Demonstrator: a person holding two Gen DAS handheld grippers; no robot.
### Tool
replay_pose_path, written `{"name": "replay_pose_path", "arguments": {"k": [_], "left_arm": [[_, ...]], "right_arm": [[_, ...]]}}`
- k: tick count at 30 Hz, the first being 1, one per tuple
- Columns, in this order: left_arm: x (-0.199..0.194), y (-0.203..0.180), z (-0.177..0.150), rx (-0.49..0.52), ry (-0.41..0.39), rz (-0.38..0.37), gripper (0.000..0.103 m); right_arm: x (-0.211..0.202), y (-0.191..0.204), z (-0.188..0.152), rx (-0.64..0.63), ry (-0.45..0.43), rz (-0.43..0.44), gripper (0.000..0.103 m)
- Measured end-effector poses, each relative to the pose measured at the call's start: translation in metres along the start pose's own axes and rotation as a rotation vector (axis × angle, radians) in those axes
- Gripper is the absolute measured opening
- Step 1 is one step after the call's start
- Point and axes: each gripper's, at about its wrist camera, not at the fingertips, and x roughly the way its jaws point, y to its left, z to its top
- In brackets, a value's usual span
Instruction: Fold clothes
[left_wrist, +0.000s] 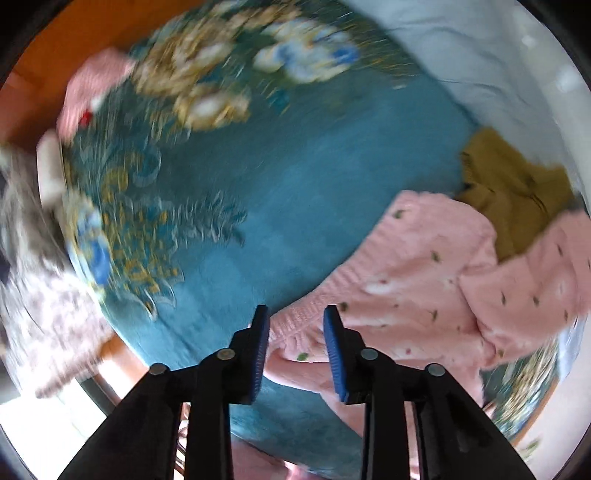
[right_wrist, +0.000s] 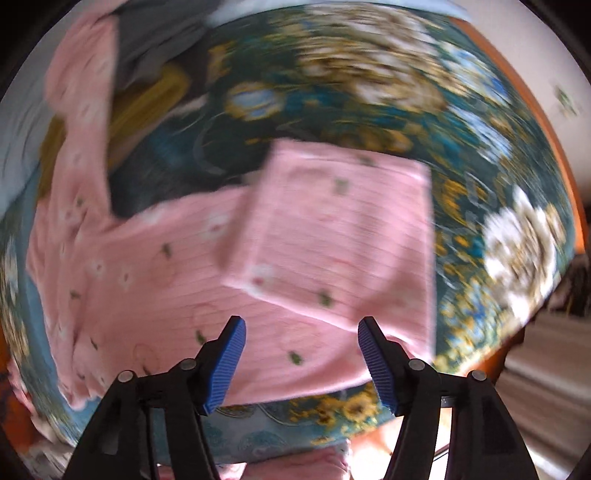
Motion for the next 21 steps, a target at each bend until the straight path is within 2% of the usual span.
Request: {"name": "replay_pose_path", "arguments": {"k": [2,5,8,11,13,16,17,18,19,21], "left_arm": [[-0.021,-0.008,-0.006,0.053,-0.046,0.017,0.034],[-0.05,-0.01,-0.021,0.065,-0.1,0.05,0.034],[-0.073,-0.011,-0.047,0.031,-0.134,0.1,0.034],[-0.085,-0.011,-0.08,-0.003,-0.136,0.166,0.034],[-0.091,-0.015,-0.098,-0.013,-0.133,0.202,0.034],[-0.098,-0.024,-0.127,-0.037,-0.126,0.218,0.034],[-0.098,-0.027,-0.135,-0.044,-0.123,0.218,0.034],[-0.098,-0.031,-0.141,-0.047,-0.121,0.218,0.034],[-0.097,-0.035,-0.146,-0.049,-0.119,0.215,0.034],[-0.094,-0.048,-0.153,-0.047,-0.114,0.201,0.034]], "right_arm": [[0.016,0.022,0.005,-0.075,0.017,0.008,0.068],[0.041,0.046,0.008,-0.199,0.049,-0.007,0.068],[0.069,0.065,0.007,-0.343,0.08,-0.052,0.068],[0.094,0.07,0.006,-0.447,0.118,-0.09,0.066],[0.103,0.064,0.007,-0.464,0.122,-0.076,0.064],[0.105,0.053,0.008,-0.483,0.116,-0.038,0.05],[0.103,0.049,0.008,-0.494,0.111,-0.037,0.037],[0.101,0.041,0.009,-0.51,0.104,-0.047,0.016],[0.097,0.032,0.01,-0.508,0.103,-0.039,0.008],[0.09,0.013,0.013,-0.504,0.102,-0.02,0.005]]}}
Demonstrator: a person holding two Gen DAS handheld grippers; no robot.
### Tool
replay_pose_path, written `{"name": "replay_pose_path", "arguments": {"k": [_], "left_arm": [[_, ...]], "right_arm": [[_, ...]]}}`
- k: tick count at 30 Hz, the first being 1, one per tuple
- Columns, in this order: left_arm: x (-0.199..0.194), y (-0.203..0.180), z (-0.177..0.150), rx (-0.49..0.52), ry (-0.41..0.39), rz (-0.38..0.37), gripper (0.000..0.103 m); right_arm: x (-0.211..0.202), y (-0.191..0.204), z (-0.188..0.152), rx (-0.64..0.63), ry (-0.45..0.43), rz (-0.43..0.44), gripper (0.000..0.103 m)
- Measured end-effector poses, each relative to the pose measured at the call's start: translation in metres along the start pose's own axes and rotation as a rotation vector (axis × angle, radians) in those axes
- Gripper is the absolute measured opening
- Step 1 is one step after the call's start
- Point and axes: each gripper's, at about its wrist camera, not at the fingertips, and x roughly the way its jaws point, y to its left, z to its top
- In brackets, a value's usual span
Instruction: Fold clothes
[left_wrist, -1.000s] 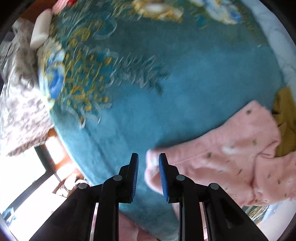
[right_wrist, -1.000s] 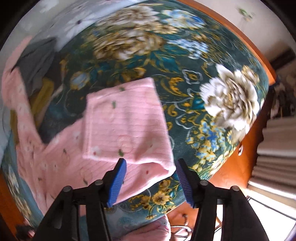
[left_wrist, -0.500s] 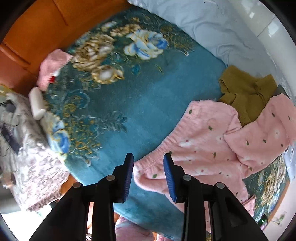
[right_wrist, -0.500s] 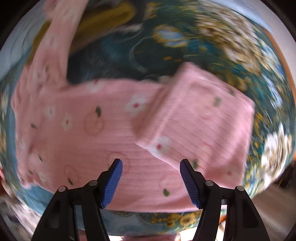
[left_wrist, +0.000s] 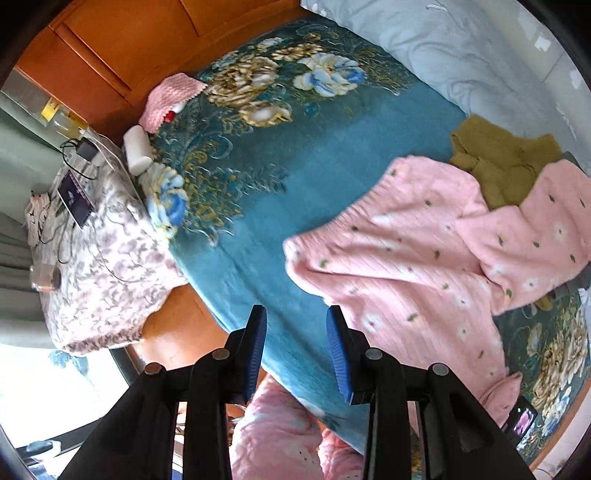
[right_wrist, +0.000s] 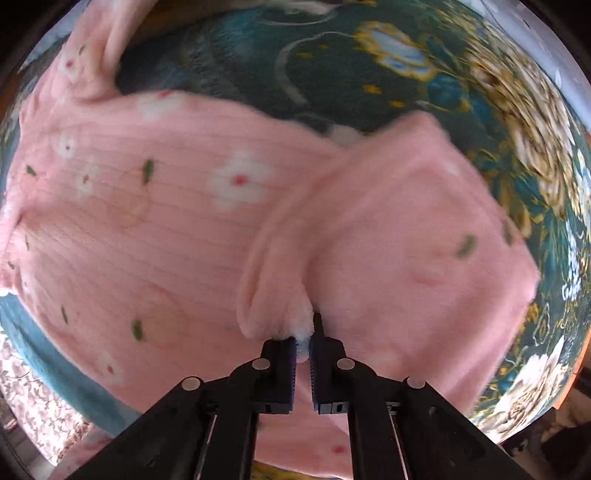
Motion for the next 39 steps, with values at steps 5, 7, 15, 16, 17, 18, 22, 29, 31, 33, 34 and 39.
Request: {"name": "replay_pose_path", "arguments": {"k": [5,7,15,16,17,18,22,29,31,33,34,39], "left_arm": [[0.004,-0.046,-0.014,-0.004,0.034,-0.051,0.034],[0.004,-0.066,-0.02,0.011,0.042,-0.079,0.034],[0.001,-0.109,-0.028,0.043,0.046,-0.115,0.034],[0.002,-0.11,-0.028,0.033,0.05,-0.113,0.034],[0.002,-0.109,-0.029,0.029,0.053,-0.109,0.034],[0.003,-0.108,-0.03,0.025,0.057,-0.106,0.034],[0.005,-0.105,-0.032,0.009,0.072,-0.092,0.034],[0.006,-0.077,-0.025,-0.07,0.078,-0.076,0.034],[0.008,-0.068,-0.019,-0.099,0.081,-0.084,0.034],[0.012,-0.06,-0.011,-0.128,0.077,-0.097,0.034],[0.014,-0.057,-0.006,-0.142,0.075,-0.103,0.034],[0.034,-0.042,0.015,-0.222,0.091,-0.148,0.034]], "right_arm": [[-0.047,-0.105,-0.042,0.188,-0.111,0.051,0.005],[-0.067,-0.166,-0.066,0.319,-0.163,0.047,0.005],[-0.174,-0.346,-0.14,0.686,-0.421,-0.018,0.004],[-0.171,-0.352,-0.148,0.702,-0.414,-0.032,0.004],[-0.167,-0.359,-0.156,0.719,-0.407,-0.047,0.004],[-0.152,-0.36,-0.162,0.736,-0.368,-0.054,0.004],[-0.062,-0.365,-0.185,0.846,-0.109,-0.009,0.004],[-0.048,-0.364,-0.211,0.973,-0.037,-0.013,0.019],[-0.065,-0.372,-0.209,0.998,-0.052,-0.07,0.031],[-0.086,-0.381,-0.206,1.04,-0.096,-0.1,0.037],[-0.1,-0.386,-0.199,1.053,-0.123,-0.121,0.038],[-0.151,-0.371,-0.121,1.008,-0.258,-0.031,0.05]]}}
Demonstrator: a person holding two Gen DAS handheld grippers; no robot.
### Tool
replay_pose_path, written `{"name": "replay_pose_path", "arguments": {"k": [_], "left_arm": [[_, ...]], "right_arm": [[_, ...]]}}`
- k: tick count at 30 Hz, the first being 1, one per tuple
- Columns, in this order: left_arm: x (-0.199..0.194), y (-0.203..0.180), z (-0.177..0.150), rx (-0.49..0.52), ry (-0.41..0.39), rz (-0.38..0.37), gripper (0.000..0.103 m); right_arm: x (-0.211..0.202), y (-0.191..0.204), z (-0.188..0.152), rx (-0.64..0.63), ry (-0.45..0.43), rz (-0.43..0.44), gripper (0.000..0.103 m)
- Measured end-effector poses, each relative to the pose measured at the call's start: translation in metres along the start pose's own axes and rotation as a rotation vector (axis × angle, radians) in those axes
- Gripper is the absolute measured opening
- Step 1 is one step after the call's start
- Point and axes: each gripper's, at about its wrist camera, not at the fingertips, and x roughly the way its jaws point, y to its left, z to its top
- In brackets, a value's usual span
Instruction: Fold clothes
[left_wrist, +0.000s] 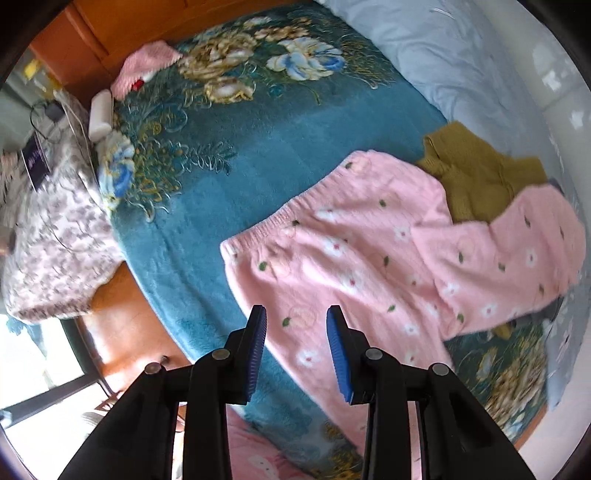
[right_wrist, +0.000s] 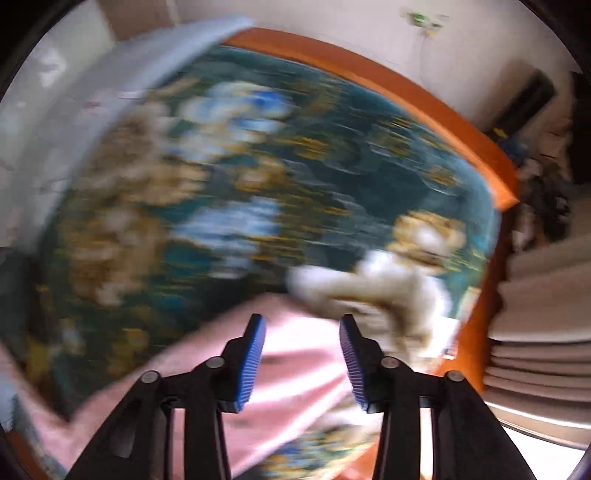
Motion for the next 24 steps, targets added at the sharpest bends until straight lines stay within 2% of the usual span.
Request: {"name": "replay_pose_path", "arguments": {"k": [6,9,11,14,18,24], "left_arm": [[0.031,0.01,0.033,-0.088,0.061,-0.065,0.034],[0.043,0.016,0.051,-0.129,0.075,-0.09,0.037],[0.056,0.024,0.063,-0.156,0.089,-0.092,0.041],[0.076,0.037,0.076,-0.217,0.12,-0.092,0.042],[0.103,0.059,0.082,-0.316,0.171,-0.081,0.042],[0.127,0.094,0.079,-0.432,0.207,-0.031,0.042]], "right_arm": [[-0.038,0.167,-0.002,-0.154,0.034,0.341,0.059],[-0.05,0.254,-0.008,-0.173,0.098,0.517,0.063],[-0.053,0.307,-0.01,-0.178,0.147,0.594,0.063],[-0.055,0.376,-0.009,-0.148,0.201,0.65,0.064],[-0.037,0.454,0.005,-0.111,0.244,0.656,0.064],[-0.015,0.552,0.019,-0.22,0.204,0.563,0.065]]}}
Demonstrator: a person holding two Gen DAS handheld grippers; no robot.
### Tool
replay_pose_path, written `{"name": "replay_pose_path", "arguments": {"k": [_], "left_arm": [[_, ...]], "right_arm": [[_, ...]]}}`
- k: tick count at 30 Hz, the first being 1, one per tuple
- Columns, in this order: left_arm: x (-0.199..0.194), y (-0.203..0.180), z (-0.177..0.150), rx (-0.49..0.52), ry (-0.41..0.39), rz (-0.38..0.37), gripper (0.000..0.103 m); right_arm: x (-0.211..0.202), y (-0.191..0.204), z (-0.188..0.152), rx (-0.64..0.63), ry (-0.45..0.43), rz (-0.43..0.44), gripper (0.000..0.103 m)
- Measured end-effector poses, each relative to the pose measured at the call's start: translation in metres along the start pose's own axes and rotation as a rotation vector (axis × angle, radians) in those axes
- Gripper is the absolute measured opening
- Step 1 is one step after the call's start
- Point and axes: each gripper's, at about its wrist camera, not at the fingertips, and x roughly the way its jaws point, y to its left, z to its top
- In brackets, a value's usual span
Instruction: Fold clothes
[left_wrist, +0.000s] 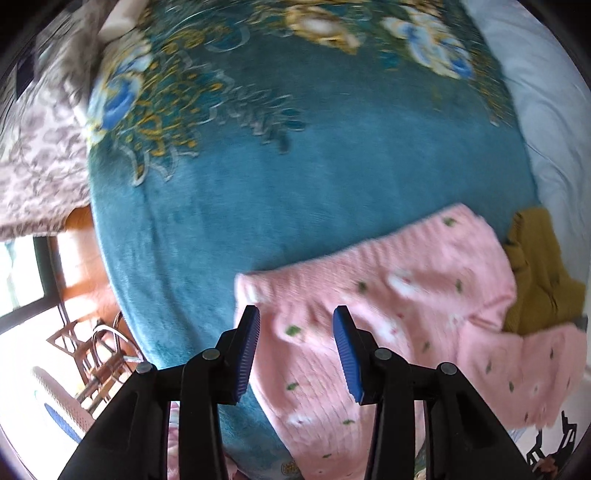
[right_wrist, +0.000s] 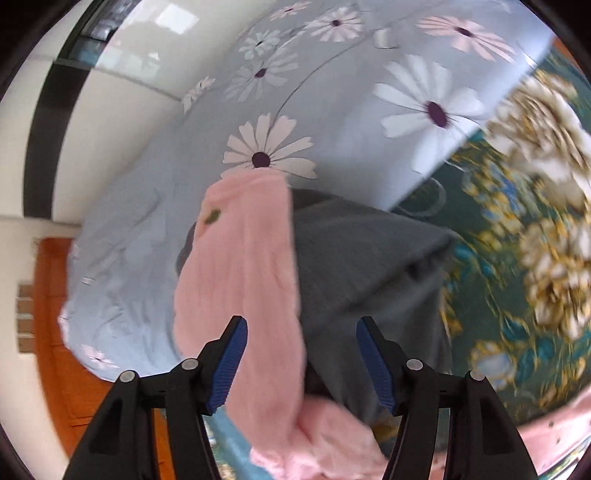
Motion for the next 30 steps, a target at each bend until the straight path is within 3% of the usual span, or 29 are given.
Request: {"name": "replay_pose_path", "arguments": {"k": [3,4,5,6,8,9,11,15,18,20,22,25,30], "left_arm": [[0.007,0.01,0.002,-0.047,0.015,0.023,0.042],[0.009,0.01,0.0,-0.104,0.038,0.029,0.042],[0.01,0.008,-0.001,-0.105,0.041,0.032,0.042],[0.011,0.007,-0.001,-0.107,0.044,0.034,0.042],[0.01,0.0,-0.002,-0.097,0.047,0.033,0.042],[0.009,-0.005,-0.002,-0.091,0.047,0.032,0.042],[0.005,-0.015,-0.003,-0.071,0.04,0.019,0.042],[-0.007,-0.033,-0.009,-0.024,0.019,-0.003,0.042],[-0.011,-0.038,-0.015,0.005,0.014,-0.01,0.042],[-0.012,-0.039,-0.018,0.02,0.014,-0.011,0.042],[-0.012,-0.039,-0.022,0.024,0.021,-0.008,0.042],[-0.011,-0.037,-0.026,0.024,0.033,-0.011,0.042],[-0.015,-0.031,-0.027,0.018,0.041,0.007,0.042]], "right_arm": [[0.024,0.02,0.009,-0.022,0.007,-0.038,0.065],[0.031,0.026,0.011,-0.026,0.01,-0.049,0.065],[0.033,0.028,0.012,-0.027,0.012,-0.056,0.06],[0.036,0.031,0.013,-0.027,0.016,-0.061,0.041],[0.035,0.036,0.014,-0.052,0.026,-0.071,0.014],[0.032,0.039,0.015,-0.067,0.022,-0.069,0.009],[0.019,0.044,0.015,-0.097,0.008,-0.04,0.008],[-0.052,0.038,0.019,-0.168,-0.078,0.123,0.007],[-0.124,0.003,0.022,-0.198,-0.202,0.156,0.007],[-0.171,-0.041,0.026,-0.163,-0.306,0.123,0.007],[-0.201,-0.103,0.027,-0.079,-0.387,0.021,0.007],[-0.209,-0.199,0.023,0.12,-0.378,-0.053,0.007],[-0.167,-0.308,0.004,0.358,-0.256,-0.18,0.008]]}}
